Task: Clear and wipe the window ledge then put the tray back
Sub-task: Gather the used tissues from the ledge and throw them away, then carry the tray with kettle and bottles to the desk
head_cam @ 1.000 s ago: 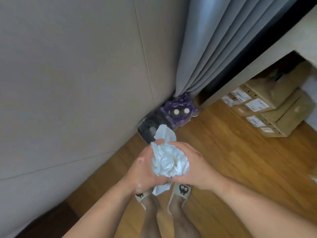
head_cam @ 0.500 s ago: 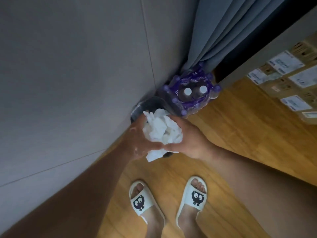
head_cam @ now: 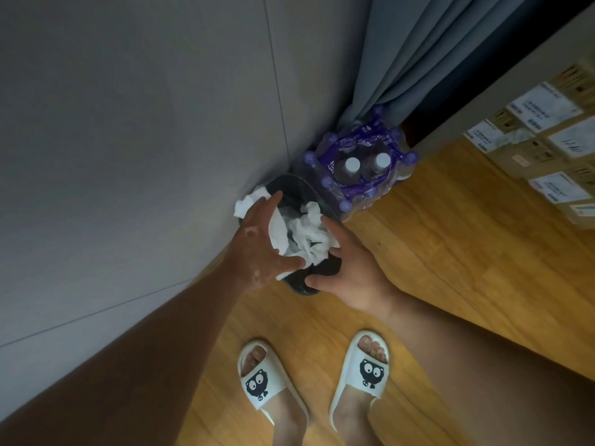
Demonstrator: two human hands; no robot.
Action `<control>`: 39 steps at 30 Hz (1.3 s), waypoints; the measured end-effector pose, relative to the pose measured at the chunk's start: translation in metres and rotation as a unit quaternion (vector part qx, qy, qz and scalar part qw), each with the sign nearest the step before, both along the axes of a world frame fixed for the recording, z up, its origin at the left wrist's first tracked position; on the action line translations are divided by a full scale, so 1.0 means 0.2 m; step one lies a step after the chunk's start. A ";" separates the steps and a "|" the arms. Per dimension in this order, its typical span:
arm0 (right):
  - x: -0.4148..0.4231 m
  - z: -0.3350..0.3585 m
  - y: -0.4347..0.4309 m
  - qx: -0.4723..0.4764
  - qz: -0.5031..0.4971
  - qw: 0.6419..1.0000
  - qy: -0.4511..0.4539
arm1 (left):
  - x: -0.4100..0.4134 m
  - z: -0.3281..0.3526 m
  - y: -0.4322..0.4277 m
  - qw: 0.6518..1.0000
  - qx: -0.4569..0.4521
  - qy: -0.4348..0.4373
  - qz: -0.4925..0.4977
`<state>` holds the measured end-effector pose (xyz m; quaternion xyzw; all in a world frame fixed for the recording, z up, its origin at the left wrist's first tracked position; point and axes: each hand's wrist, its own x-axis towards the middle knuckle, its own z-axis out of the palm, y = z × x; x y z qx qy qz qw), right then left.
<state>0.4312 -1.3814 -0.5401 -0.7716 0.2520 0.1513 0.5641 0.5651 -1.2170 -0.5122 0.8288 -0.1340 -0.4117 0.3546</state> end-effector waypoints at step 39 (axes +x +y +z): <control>-0.49 2.71 0.67 -0.138 0.419 0.897 -0.036 | -1.30 2.62 1.20 0.978 0.096 -0.053 0.175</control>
